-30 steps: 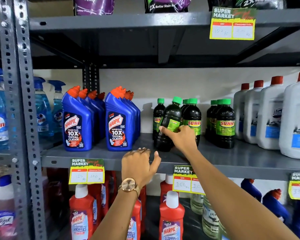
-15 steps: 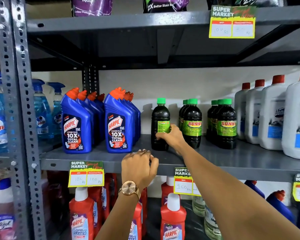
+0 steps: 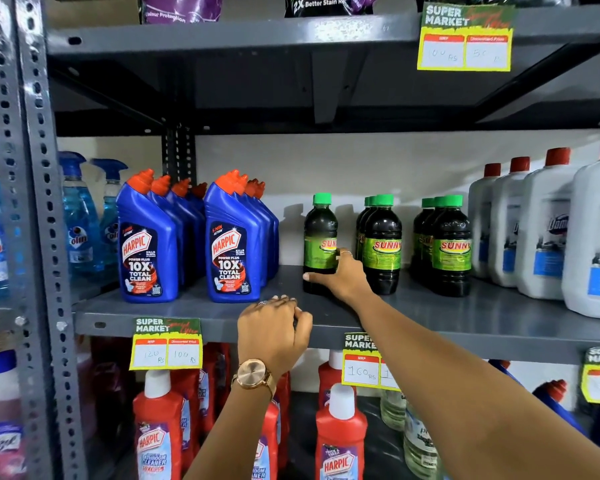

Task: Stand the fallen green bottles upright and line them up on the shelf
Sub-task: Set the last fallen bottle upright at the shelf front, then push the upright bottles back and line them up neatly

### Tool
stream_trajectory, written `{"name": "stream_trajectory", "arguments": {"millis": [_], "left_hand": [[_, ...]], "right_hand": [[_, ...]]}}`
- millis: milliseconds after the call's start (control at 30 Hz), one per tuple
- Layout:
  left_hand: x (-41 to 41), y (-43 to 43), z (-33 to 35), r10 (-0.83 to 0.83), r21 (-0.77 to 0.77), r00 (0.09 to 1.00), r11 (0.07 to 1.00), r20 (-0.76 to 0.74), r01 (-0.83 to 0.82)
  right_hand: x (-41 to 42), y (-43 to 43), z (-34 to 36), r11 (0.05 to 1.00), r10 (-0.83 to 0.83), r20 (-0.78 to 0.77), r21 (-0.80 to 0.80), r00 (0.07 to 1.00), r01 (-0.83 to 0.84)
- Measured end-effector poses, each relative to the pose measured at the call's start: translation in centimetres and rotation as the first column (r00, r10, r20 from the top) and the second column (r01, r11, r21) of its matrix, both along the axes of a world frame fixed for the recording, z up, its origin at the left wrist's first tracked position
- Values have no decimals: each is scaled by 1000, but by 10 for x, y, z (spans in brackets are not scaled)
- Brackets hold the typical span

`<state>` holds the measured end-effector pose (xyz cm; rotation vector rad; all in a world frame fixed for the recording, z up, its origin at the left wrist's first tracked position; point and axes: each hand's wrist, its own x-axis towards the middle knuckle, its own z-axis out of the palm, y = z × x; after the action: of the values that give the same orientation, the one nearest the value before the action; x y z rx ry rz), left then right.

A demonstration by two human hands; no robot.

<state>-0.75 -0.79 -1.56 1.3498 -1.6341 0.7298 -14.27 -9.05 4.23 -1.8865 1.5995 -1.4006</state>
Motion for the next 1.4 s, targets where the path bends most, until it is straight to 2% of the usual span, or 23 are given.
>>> {"name": "stream_trajectory", "arguments": {"millis": [67, 267, 400, 700, 867, 967, 1000, 1067, 1133, 1200, 1300, 1400], "left_hand": [[0, 0, 0, 6, 2, 1000, 1000, 3, -6], [0, 0, 0, 11, 18, 1000, 1000, 2, -11], [1, 0, 0, 2, 37, 1000, 999, 9, -2], [3, 0, 0, -24, 66, 1000, 998, 9, 23], [0, 12, 19, 88, 282, 995, 954, 51, -99], [-1, 3, 42, 14, 412, 998, 910, 68, -41], [-4, -4, 50, -48, 466, 999, 884, 17, 35], [-12, -25, 63, -167, 536, 967, 807, -193, 247], [-24, -47, 68, -162, 555, 910, 747, -383, 367], [-33, -66, 68, -99, 573, 860, 707, -501, 415], [-41, -87, 60, -26, 586, 827, 692, -562, 421], [-42, -96, 57, -5, 602, 862, 714, -506, 357]], "right_hand": [[3, -2, -1, 999, -30, -31, -18, 999, 29], [-1, -4, -1, 999, 34, -8, 9, 999, -34], [2, -8, -2, 999, -34, -46, -27, 998, 33], [7, -14, 0, 995, -91, -66, 23, 994, 93], [0, -6, 2, 995, 6, -9, 101, 1000, -5], [-35, 0, 3, 981, 11, 15, 195, 1000, -14], [-50, 4, 5, 977, -12, 22, 214, 1000, 7], [-81, 8, 6, 966, -121, 25, 232, 992, 112], [-106, 13, 8, 949, -191, 17, 259, 981, 181], [-118, 12, 10, 936, -196, 32, 305, 980, 178], [-119, 4, 7, 951, -97, 87, 303, 991, 67], [-111, 1, 4, 963, -83, 87, 263, 993, 58]]}}
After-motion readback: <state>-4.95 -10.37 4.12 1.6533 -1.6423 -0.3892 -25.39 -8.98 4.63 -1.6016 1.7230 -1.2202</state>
